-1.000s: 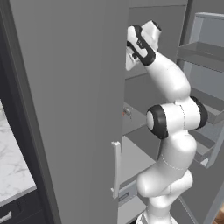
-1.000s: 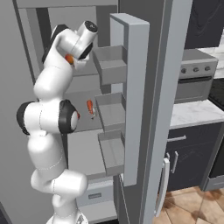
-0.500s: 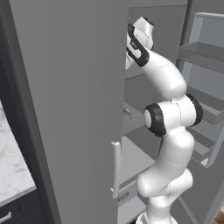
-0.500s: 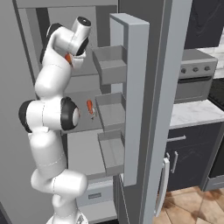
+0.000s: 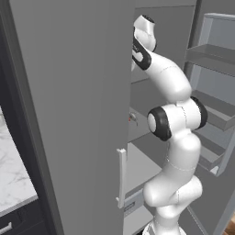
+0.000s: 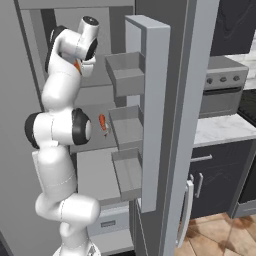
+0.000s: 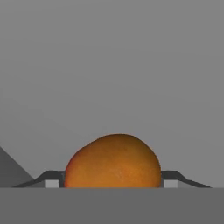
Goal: Take the fish and mango from the highest rack and move them to the second highest rack where the carrot and bell pepper are located, to maximize freezer space. Close the freezer door after rearranging.
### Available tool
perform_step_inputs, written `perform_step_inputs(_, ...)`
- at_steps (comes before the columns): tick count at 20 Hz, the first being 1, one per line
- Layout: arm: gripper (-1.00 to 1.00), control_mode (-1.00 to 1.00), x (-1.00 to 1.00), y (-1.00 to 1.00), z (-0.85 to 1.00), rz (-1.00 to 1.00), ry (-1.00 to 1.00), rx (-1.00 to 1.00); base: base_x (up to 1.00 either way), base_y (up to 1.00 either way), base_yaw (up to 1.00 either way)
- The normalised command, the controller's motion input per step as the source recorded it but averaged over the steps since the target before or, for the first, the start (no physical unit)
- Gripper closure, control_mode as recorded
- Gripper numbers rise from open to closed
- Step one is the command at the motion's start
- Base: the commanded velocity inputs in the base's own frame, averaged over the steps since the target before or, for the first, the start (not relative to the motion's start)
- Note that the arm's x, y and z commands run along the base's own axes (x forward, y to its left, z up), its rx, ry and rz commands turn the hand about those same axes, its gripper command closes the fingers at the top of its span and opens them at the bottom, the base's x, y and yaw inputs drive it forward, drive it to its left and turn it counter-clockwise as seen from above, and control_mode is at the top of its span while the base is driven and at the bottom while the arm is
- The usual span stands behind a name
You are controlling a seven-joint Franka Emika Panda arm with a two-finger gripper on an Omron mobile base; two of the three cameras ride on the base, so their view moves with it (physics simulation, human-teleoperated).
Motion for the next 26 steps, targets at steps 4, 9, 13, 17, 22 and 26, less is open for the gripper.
perform_step_inputs(4, 1.0, -1.0, 0.02, 0.0, -0.17, 0.0, -0.06, 0.0, 0.0, 0.0, 0.0)
perform_step_inputs(9, 1.0, -1.0, -0.06, 0.0, -0.04, 0.0, -0.29, 0.01, 0.0, 0.0, 0.0)
perform_step_inputs(13, 1.0, -1.0, -0.11, 0.0, -0.01, 0.0, -0.25, 0.0, 0.0, 0.0, 0.0)
perform_step_inputs(17, 1.0, -1.0, -0.08, -0.04, 0.0, 0.0, -0.05, 0.0, 0.0, 0.0, 0.0)
perform_step_inputs(22, 1.0, -1.0, -0.24, -0.19, 0.02, 0.0, 0.0, 0.01, 0.0, 0.0, 0.0)
perform_step_inputs(26, 1.0, -1.0, -0.42, -0.26, 0.0, 0.0, 0.0, 0.02, 0.0, 0.0, 0.0)
